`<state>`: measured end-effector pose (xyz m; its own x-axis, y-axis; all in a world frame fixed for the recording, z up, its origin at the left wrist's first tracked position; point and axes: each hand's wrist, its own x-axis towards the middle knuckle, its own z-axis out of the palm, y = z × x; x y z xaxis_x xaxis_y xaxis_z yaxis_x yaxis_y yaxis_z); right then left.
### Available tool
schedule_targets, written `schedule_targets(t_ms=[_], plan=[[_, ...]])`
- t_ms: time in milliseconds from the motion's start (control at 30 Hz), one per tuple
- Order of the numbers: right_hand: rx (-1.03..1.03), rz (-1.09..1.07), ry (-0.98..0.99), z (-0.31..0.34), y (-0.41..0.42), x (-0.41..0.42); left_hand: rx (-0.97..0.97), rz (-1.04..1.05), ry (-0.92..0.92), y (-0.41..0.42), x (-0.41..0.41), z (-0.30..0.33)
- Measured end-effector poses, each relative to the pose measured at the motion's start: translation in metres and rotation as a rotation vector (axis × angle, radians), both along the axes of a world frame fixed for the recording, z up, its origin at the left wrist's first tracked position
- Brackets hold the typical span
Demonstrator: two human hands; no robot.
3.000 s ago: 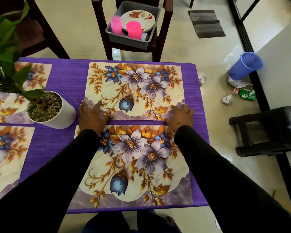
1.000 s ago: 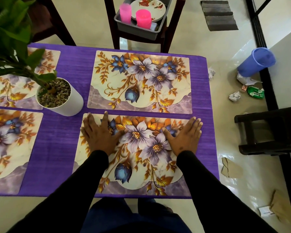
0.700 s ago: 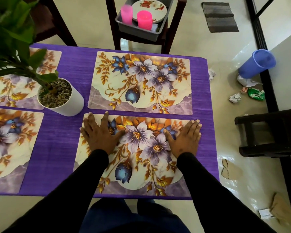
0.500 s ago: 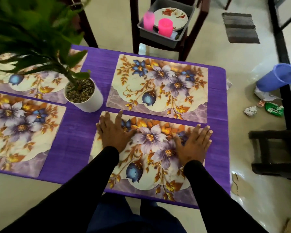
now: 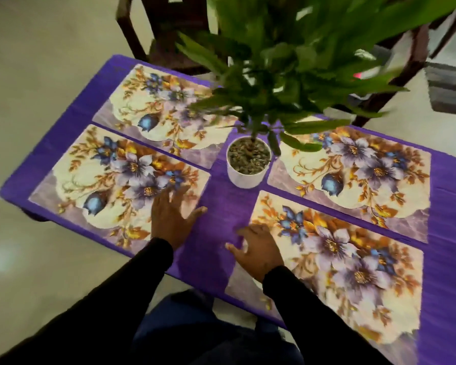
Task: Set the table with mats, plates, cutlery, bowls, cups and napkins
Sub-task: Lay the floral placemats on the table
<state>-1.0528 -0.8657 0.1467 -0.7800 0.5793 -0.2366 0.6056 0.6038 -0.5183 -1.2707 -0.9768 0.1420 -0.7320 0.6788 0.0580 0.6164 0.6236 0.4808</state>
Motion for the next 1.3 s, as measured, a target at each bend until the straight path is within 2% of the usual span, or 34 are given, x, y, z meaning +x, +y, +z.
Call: schedule_targets(t_ms=[100,267,467,600,700,1300], plan=[[-0.028,0.087,-0.012,0.006,-0.014,-0.061,-0.064,0.057,0.009,-0.031,-0.075,-0.003],[-0.05,0.056,0.0,0.009,-0.013,-0.143,-0.062,0.184,-0.041,-0.059,-0.168,0.0],[-0.024,-0.004,-0.164,0.007,0.012,-0.18,-0.124,0.19,-0.093,-0.049,-0.25,-0.003],[0.023,0.044,-0.275,-0.004,0.014,-0.181,-0.288,0.232,-0.088,-0.049,-0.299,-0.03],[0.124,0.076,-0.353,-0.011,0.012,-0.18,-0.337,0.242,-0.127,-0.052,-0.295,-0.031],[0.09,0.034,-0.399,-0.011,0.016,-0.185,-0.29,0.235,-0.156,-0.046,-0.28,-0.024]])
